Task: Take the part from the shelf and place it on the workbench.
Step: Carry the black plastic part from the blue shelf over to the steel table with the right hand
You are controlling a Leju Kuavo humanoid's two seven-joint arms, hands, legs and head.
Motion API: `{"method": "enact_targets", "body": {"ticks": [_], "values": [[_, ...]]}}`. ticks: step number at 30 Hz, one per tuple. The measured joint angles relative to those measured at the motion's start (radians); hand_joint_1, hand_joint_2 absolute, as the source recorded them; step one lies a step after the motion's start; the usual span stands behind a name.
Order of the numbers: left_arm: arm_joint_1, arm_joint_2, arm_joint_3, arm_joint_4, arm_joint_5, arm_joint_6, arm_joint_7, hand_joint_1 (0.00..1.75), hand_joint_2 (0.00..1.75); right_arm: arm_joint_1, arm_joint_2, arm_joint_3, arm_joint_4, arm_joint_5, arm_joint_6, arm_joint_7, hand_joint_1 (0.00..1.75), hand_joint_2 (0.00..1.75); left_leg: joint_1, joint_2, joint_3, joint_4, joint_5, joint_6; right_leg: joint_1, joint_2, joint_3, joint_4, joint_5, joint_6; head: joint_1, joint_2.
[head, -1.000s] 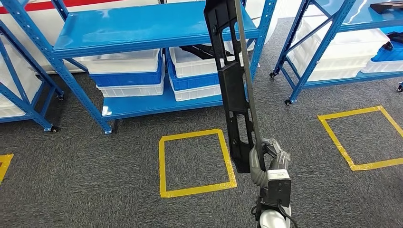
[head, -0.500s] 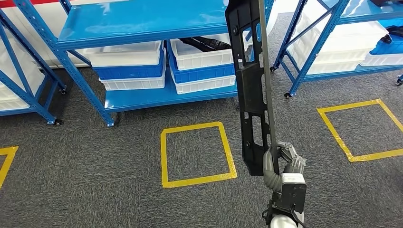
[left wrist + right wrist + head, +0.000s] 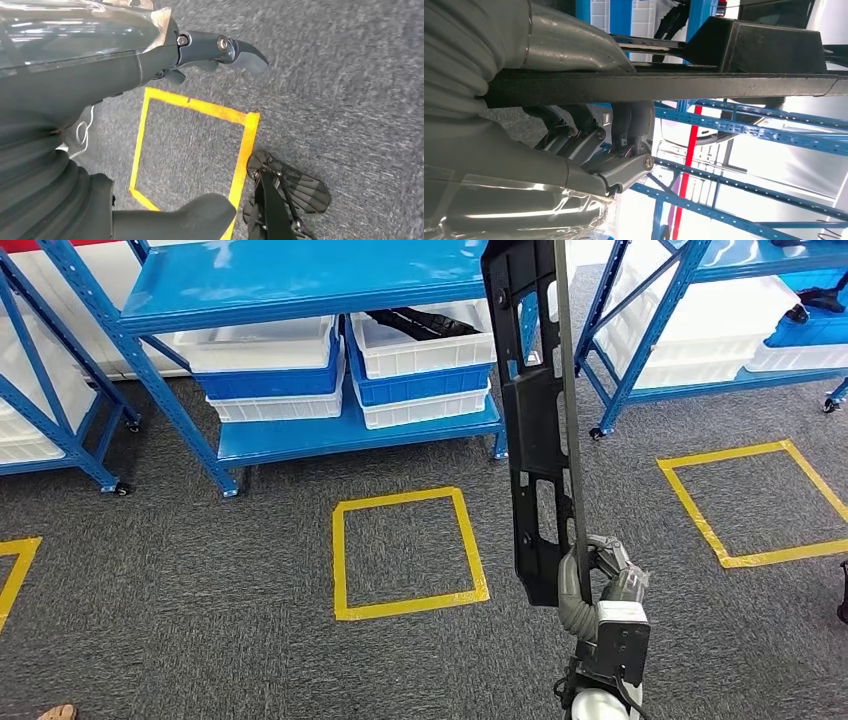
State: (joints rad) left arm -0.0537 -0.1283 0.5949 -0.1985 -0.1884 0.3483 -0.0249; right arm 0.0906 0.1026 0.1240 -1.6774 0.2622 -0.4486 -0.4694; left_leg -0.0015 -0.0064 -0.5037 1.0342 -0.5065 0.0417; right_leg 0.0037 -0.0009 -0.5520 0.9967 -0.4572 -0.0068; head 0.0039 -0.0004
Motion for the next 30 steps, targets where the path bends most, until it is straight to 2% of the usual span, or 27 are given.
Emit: {"method": "enact_targets", "body": {"ticks": [2,4,5,6,8,9,10,11,12,13,14,15,17,19,20,21,23,24,25,26,27,28,30], "values": [[0.000,0.000,0.000,0.000,0.000,0.000,0.000,0.00,1.75,0.000,0.005,-0.001,-0.004,0.004,0.000,0.004,1.75,1.75,-0.008,0.000,0.010,-0.030,0.006,0.008,-0.004,-0.001,-0.007,-0.001,0.011,0.014,-0.001,0.000],[0.001,-0.001,0.000,0.000,0.000,0.000,0.000,0.00,1.75,0.002,0.009,-0.002,-0.008,0.008,0.001,0.010,1.75,1.75,-0.007,0.001,0.010,-0.055,0.021,0.019,-0.005,-0.001,-0.021,0.012,0.002,0.020,-0.001,0.000],[0.001,-0.001,0.000,0.000,0.001,0.000,-0.002,0.00,1.75,0.002,0.009,-0.002,-0.011,0.010,0.002,0.012,1.75,1.75,-0.004,0.003,0.006,-0.067,0.030,0.024,-0.005,-0.001,-0.036,0.038,-0.020,0.020,0.001,0.000],[0.001,-0.002,0.000,0.000,0.002,0.000,-0.004,0.00,1.75,0.002,0.009,-0.002,-0.012,0.012,0.003,0.014,1.75,1.75,-0.001,0.005,0.001,-0.077,0.036,0.027,-0.006,0.000,-0.055,0.084,-0.055,0.016,0.004,0.000],[0.001,-0.004,0.001,-0.001,0.007,0.000,-0.008,0.00,1.75,0.002,0.009,-0.002,-0.013,0.013,0.010,0.017,1.75,1.75,-0.002,0.008,-0.021,-0.075,0.051,0.028,-0.013,0.000,-0.096,0.209,-0.126,0.014,0.009,0.000],[0.002,-0.006,0.001,-0.001,0.010,0.002,-0.010,0.00,1.75,0.001,0.009,-0.002,-0.011,0.013,0.015,0.017,1.75,1.75,-0.002,0.009,-0.031,-0.074,0.058,0.025,-0.018,0.000,-0.104,0.257,-0.141,0.020,0.010,0.000],[0.002,-0.008,0.001,-0.001,0.013,0.005,-0.011,0.00,1.75,-0.002,0.009,-0.002,-0.009,0.013,0.019,0.017,1.75,1.75,0.001,0.011,-0.042,-0.072,0.065,0.021,-0.023,0.000,-0.097,0.272,-0.137,0.033,0.010,0.000],[0.002,-0.010,0.001,-0.001,0.016,0.008,-0.011,0.00,1.75,-0.006,0.009,-0.003,-0.005,0.013,0.022,0.017,1.75,1.75,0.004,0.013,-0.054,-0.068,0.072,0.016,-0.028,0.000,-0.074,0.253,-0.117,0.048,0.010,0.000],[0.002,-0.013,0.001,-0.001,0.018,0.012,-0.011,0.00,1.75,-0.012,0.009,-0.003,-0.002,0.012,0.024,0.017,1.75,1.75,0.007,0.014,-0.066,-0.061,0.076,0.010,-0.034,0.000,-0.037,0.201,-0.092,0.063,0.010,0.000],[0.001,-0.014,0.001,-0.001,0.019,0.016,-0.011,0.00,1.75,-0.020,0.009,-0.003,0.003,0.010,0.027,0.017,1.75,1.75,0.010,0.015,-0.080,-0.050,0.080,0.004,-0.039,0.000,0.006,0.133,-0.078,0.075,0.011,0.000],[0.001,-0.016,0.002,-0.002,0.019,0.022,-0.012,0.00,1.75,-0.030,0.010,-0.003,0.007,0.009,0.030,0.016,1.75,1.75,0.010,0.015,-0.093,-0.038,0.083,-0.002,-0.037,0.001,0.042,0.076,-0.075,0.080,0.012,0.000],[0.000,-0.017,0.002,-0.002,0.019,0.029,-0.013,0.00,1.75,-0.040,0.011,-0.003,0.014,0.006,0.033,0.015,1.75,1.75,0.009,0.015,-0.104,-0.027,0.086,-0.009,-0.035,0.002,0.062,0.036,-0.078,0.081,0.013,0.000],[0.000,-0.021,0.004,-0.003,0.019,0.048,-0.021,0.00,1.75,-0.057,0.012,-0.004,0.028,0.003,0.037,0.011,1.75,1.75,0.008,0.015,-0.118,-0.016,0.096,-0.020,-0.028,0.004,0.065,0.016,-0.085,0.068,0.010,0.000],[0.000,-0.024,0.007,-0.003,0.020,0.067,-0.032,0.00,1.75,-0.072,0.014,-0.005,0.045,0.000,0.040,0.006,1.75,1.75,0.015,0.014,-0.128,-0.007,0.088,-0.029,-0.033,0.002,0.052,0.018,-0.075,0.046,0.007,0.000],[0.000,-0.026,0.009,-0.003,0.021,0.075,-0.037,0.00,1.75,-0.080,0.015,-0.004,0.054,-0.002,0.042,0.004,1.75,1.75,0.019,0.013,-0.138,0.014,0.064,-0.034,-0.033,0.001,0.045,0.018,-0.068,0.031,0.005,0.000],[0.000,-0.028,0.011,-0.003,0.022,0.079,-0.042,0.00,1.75,-0.088,0.017,-0.004,0.062,-0.003,0.044,0.004,1.75,1.75,0.021,0.012,-0.153,0.052,0.025,-0.038,-0.033,0.000,0.037,0.017,-0.061,0.017,0.004,0.000],[0.000,-0.032,0.014,-0.003,0.026,0.080,-0.049,0.00,1.75,-0.102,0.022,-0.003,0.075,-0.005,0.048,0.003,1.75,1.75,0.022,0.010,-0.190,0.168,-0.059,-0.042,-0.026,-0.001,0.019,0.018,-0.045,-0.002,0.002,0.000],[0.000,-0.032,0.015,-0.003,0.028,0.080,-0.052,0.00,1.75,-0.107,0.024,-0.003,0.083,-0.005,0.050,0.003,1.75,1.75,0.022,0.009,-0.203,0.221,-0.079,-0.043,-0.022,-0.001,0.010,0.018,-0.038,-0.007,0.001,0.000],[0.000,-0.032,0.016,-0.003,0.030,0.079,-0.054,0.00,1.75,-0.112,0.025,-0.003,0.091,-0.006,0.052,0.002,1.75,1.75,0.022,0.009,-0.203,0.249,-0.076,-0.041,-0.019,-0.001,0.001,0.018,-0.031,-0.009,0.001,0.000],[0.000,-0.032,0.018,-0.003,0.031,0.076,-0.056,0.00,1.75,-0.117,0.025,-0.003,0.101,-0.008,0.054,0.002,1.75,1.75,0.022,0.009,-0.187,0.247,-0.057,-0.038,-0.016,-0.001,-0.007,0.019,-0.025,-0.009,0.001,0.000],[0.000,-0.032,0.019,-0.003,0.034,0.072,-0.061,0.00,1.75,-0.122,0.026,-0.003,0.109,-0.010,0.058,0.002,1.75,1.75,0.021,0.009,-0.154,0.209,-0.029,-0.031,-0.013,-0.001,-0.013,0.019,-0.019,-0.008,0.001,0.000],[-0.002,-0.032,0.021,-0.004,0.039,0.064,-0.071,0.00,1.75,-0.130,0.028,-0.002,0.118,-0.014,0.066,0.002,1.75,1.75,0.019,0.008,-0.109,0.145,-0.007,-0.022,-0.011,-0.001,-0.018,0.019,-0.014,-0.007,0.001,0.000],[-0.010,-0.029,0.031,-0.006,0.051,0.041,-0.098,0.00,1.75,-0.156,0.034,-0.002,0.138,-0.020,0.083,0.000,1.75,1.75,0.011,0.007,-0.032,0.023,0.002,-0.007,-0.008,-0.002,-0.025,0.019,-0.004,0.000,0.002,0.000]]}}
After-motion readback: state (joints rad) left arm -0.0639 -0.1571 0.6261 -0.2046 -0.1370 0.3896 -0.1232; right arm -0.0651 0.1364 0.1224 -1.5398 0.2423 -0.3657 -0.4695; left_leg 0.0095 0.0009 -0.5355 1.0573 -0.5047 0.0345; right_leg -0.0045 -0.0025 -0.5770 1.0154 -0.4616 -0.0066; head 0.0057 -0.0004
